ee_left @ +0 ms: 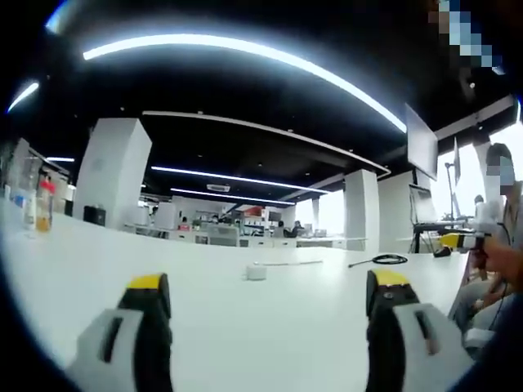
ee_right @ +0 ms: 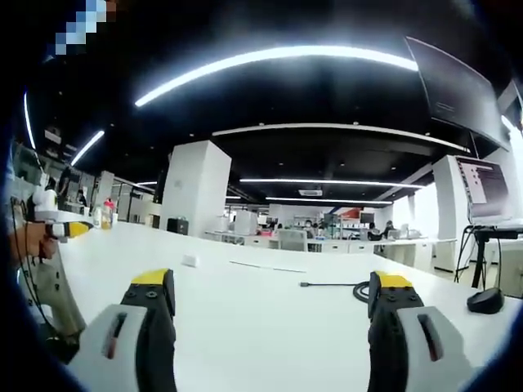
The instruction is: Plug the desk Type‑C cable into the charger adapter.
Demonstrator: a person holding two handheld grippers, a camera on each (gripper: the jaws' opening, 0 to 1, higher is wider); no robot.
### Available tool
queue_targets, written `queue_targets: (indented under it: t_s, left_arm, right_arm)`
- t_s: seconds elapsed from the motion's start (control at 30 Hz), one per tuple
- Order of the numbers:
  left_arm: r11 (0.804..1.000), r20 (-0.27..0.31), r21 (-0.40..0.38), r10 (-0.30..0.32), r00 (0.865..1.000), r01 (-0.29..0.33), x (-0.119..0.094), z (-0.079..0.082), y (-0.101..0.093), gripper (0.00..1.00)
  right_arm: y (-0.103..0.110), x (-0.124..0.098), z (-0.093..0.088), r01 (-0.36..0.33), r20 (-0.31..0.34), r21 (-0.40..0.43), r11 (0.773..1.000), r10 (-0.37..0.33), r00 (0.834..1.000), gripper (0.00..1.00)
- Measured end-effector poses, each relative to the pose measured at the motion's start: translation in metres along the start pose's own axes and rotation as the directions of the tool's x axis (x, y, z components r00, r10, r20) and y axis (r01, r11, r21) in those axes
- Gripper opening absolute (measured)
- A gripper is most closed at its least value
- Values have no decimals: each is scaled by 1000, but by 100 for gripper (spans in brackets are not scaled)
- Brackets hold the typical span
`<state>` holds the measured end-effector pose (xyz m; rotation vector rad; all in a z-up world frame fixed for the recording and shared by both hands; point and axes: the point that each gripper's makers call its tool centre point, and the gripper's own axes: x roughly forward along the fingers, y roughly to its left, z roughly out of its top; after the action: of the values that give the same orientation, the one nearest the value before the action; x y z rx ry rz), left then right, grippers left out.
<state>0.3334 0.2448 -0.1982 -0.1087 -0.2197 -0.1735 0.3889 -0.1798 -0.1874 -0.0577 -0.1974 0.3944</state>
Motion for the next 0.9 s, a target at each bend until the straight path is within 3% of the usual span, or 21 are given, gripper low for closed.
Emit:
queue_targets:
  t_s: [0.23,0.47,0.73,0.9]
  left_arm:
    - [1000,1,9,14,1000,-14,1,1,5,99]
    - [999,-16,35,-22,1000,23,13,-1,5,95]
    - [992,-47,77,-96,994,99,35,-3,-1,97]
    - [978,-75,72,-191,979,196,58,4,-7,97]
  right_arm:
    - [0,1,0,-5,3,5,1000,5,1000,100]
    - [2,3,-2,-10,-3,7,1000,10,1000,100]
    - [2,3,-3,-11,-5,10,1000,11,1000,100]
    - [2,3,-6,-13,-10,16,1000,13,1000,100]
